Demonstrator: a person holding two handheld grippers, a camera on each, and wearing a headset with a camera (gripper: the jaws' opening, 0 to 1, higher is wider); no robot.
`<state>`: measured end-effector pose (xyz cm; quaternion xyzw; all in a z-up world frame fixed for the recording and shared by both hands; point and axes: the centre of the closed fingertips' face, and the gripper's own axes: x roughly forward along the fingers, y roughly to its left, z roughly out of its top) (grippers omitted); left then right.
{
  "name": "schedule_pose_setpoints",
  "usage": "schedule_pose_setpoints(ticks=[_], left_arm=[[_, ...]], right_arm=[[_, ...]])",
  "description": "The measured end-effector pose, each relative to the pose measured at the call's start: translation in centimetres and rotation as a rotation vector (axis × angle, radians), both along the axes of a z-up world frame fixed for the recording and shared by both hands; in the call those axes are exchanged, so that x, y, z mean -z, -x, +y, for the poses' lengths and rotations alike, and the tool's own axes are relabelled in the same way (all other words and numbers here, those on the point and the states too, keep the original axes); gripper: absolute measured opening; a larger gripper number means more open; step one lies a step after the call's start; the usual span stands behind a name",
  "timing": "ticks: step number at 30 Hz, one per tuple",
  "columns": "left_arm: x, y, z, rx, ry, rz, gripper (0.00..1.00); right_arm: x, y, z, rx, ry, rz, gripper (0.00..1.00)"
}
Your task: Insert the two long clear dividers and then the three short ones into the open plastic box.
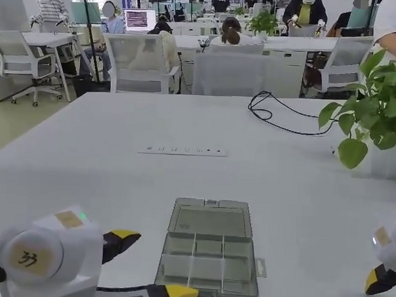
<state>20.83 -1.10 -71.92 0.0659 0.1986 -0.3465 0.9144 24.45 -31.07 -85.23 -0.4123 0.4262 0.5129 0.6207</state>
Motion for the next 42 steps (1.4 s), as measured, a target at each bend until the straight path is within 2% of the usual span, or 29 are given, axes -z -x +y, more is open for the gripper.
schedule_pose_setpoints(ticks=[9, 14, 18, 22, 28, 38, 42], left_arm=[[0.0, -0.1, -0.2, 0.0, 0.02, 0.0, 0.74], [-0.1, -0.1, -0.6, 0.012, 0.027, -0.01, 0.69], [-0.4, -0.1, -1.2, 0.024, 0.049, -0.012, 0.66], [-0.3, 0.1, -1.7, 0.03, 0.073, 0.009, 0.62], [-0.3, 0.4, -2.6, 0.028, 0.149, 0.051, 0.56], [-0.7, 0.4, -3.8, 0.011, 0.258, 0.105, 0.45], [-1.0, 0.3, -4.2, 0.012, 0.292, 0.116, 0.42]], right_arm=[[-2.4, -1.1, 2.5, -0.008, -0.057, -0.106, 0.32], [-4.1, -1.6, 4.8, -0.041, -0.099, -0.167, 0.32], [-5.6, -1.8, 7.0, -0.066, -0.141, -0.216, 0.32], [-6.7, -1.7, 8.9, -0.094, -0.173, -0.249, 0.32], [-8.4, -1.4, 12.1, -0.14, -0.229, -0.298, 0.32], [-10.7, -0.3, 16.5, -0.212, -0.301, -0.35, 0.32], [-11.5, 0.1, 18.0, -0.237, -0.331, -0.366, 0.32]])
